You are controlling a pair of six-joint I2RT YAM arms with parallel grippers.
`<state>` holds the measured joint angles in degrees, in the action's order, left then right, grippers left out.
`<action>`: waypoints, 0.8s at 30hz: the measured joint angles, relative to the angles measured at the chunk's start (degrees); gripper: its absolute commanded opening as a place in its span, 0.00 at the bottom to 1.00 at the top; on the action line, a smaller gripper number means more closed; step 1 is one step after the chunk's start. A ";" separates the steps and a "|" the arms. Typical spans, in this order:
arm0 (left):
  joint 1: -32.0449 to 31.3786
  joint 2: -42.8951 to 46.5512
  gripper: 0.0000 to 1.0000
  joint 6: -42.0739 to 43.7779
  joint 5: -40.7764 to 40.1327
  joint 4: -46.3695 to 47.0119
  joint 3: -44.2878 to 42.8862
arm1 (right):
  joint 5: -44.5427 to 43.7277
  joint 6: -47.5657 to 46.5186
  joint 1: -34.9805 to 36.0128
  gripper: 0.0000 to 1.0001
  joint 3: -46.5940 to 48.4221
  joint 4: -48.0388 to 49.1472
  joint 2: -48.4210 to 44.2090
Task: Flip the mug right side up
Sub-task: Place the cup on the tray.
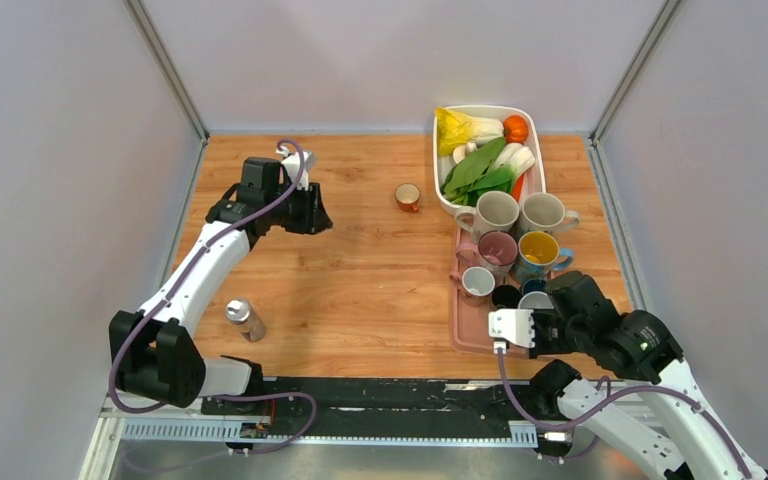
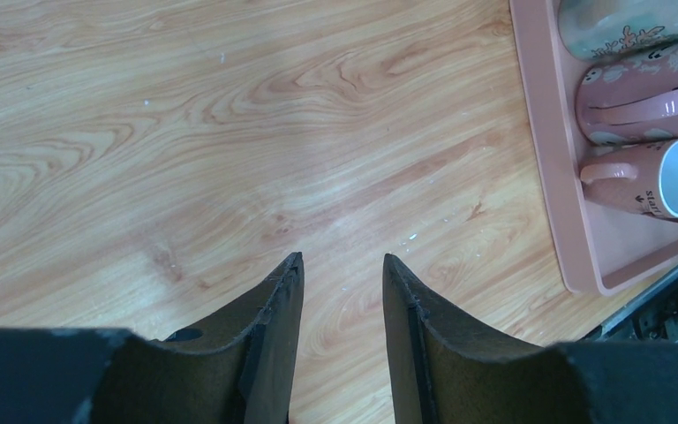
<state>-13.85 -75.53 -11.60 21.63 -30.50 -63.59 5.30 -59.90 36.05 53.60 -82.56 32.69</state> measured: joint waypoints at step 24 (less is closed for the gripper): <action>0.00 -1.53 0.46 -1.11 1.01 1.07 0.00 | 1.64 -0.04 -0.22 0.00 -5.97 0.07 8.13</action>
<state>-13.85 -77.06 -12.71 22.63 -29.43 -63.59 6.94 -59.94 35.83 47.64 -82.50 40.82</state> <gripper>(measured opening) 0.457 0.036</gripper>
